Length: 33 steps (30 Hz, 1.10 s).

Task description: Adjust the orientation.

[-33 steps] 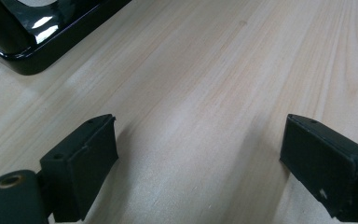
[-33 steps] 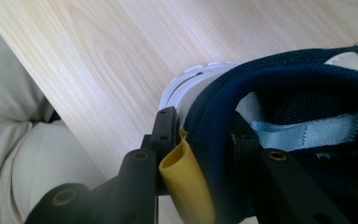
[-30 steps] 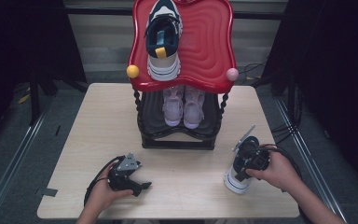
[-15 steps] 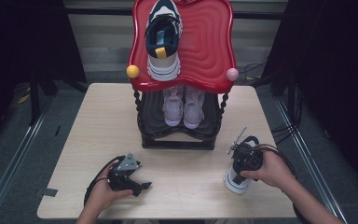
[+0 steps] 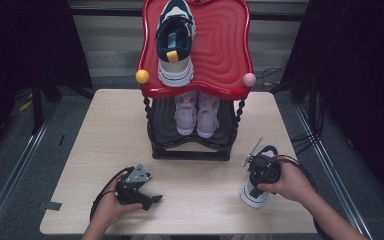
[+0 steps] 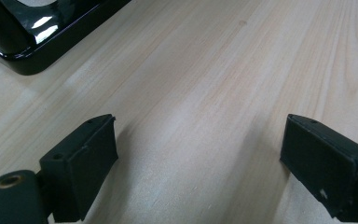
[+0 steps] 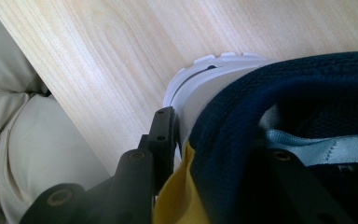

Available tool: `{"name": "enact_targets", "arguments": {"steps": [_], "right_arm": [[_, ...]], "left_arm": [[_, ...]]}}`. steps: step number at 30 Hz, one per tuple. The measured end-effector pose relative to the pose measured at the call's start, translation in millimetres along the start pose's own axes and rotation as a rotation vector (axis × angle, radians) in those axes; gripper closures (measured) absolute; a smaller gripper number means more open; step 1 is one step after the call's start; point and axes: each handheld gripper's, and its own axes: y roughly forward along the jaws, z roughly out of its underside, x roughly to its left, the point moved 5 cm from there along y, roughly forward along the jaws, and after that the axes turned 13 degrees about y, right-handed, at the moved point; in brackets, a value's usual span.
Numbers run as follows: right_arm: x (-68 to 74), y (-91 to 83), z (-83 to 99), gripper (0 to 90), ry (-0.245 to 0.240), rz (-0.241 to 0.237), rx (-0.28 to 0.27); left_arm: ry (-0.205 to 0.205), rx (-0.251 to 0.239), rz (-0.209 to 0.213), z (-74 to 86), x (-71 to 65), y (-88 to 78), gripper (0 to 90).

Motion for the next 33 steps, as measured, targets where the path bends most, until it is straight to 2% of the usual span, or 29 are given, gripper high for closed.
{"name": "enact_targets", "arguments": {"steps": [2, 3, 4, 9, 11, 12, 17, 19, 20, 21, 22, 23, 24, 25, 27, 28, 32, 33], "right_arm": [[-1.4, 0.4, -0.3, 67.3, -0.017, 0.019, 0.002], [1.0, -0.2, -0.2, 67.3, 0.0, 0.009, 0.009], [-0.8, 0.3, -0.4, 67.3, -0.02, 0.018, 0.008], [1.2, 0.6, 0.2, 68.8, -0.015, 0.013, 0.0], [-0.8, 0.8, 0.2, 70.7, -0.036, 0.024, -0.003], [1.2, 0.5, 0.3, 71.9, -0.024, 0.011, -0.004], [2.3, -0.6, 1.7, 72.6, -0.032, 0.016, 0.013], [1.3, -0.4, 2.4, 73.0, -0.046, 0.049, 0.014], [1.1, -0.3, 2.5, 73.1, -0.057, 0.054, 0.011], [3.3, -0.5, 3.2, 73.1, -0.053, 0.035, 0.014], [2.6, -0.9, 3.5, 73.2, -0.058, 0.047, 0.013], [1.4, -1.8, 3.8, 73.3, -0.076, 0.055, 0.013], [3.2, -3.3, 4.4, 73.4, -0.059, 0.053, 0.015], [2.2, -4.8, 4.5, 73.4, -0.079, 0.059, 0.009], [4.0, -8.7, 5.6, 73.5, -0.068, 0.05, 0.01], [2.2, -10.3, 5.1, 73.5, -0.085, 0.057, -0.001], [4.1, -17.8, 5.8, 73.6, -0.082, 0.05, -0.003], [2.9, -18.9, 5.5, 73.6, -0.096, 0.064, -0.008]], "left_arm": [[-0.001, -0.001, 0.001, 0.0, 0.1, 0.0, 10.0], [-0.001, -0.001, 0.001, 0.0, 0.1, -0.1, 10.0], [0.001, -0.001, 0.001, 0.0, 0.1, 0.0, 10.0], [0.002, -0.001, 0.002, 0.0, 0.1, 0.0, 10.0], [0.0, 0.0, 0.0, 0.0, -0.2, 0.1, 10.0], [0.0, 0.0, 0.0, 0.0, -0.2, 0.1, 10.0], [0.001, 0.001, -0.001, 0.0, -0.2, 0.1, 10.0], [0.004, 0.002, -0.002, 0.1, 0.1, 0.1, 10.0], [0.003, 0.001, -0.002, 0.1, 0.1, 0.1, 10.0], [0.003, 0.001, -0.002, 0.0, 0.1, 0.1, 10.0], [0.0, 0.0, -0.001, 0.0, -0.2, 0.1, 10.0], [0.003, 0.001, -0.002, 0.0, 0.1, 0.1, 10.0], [0.001, 0.001, -0.001, 0.0, -0.2, 0.2, 10.0], [0.001, 0.001, -0.001, 0.0, -0.2, 0.2, 10.0], [0.001, 0.001, 0.0, 0.0, -0.2, 0.1, 10.0], [0.001, 0.001, -0.001, 0.0, -0.1, 0.1, 10.0], [0.002, 0.001, -0.001, 0.0, -0.2, 0.2, 10.0], [0.001, 0.001, -0.001, 0.0, -0.2, 0.2, 9.9]]}}
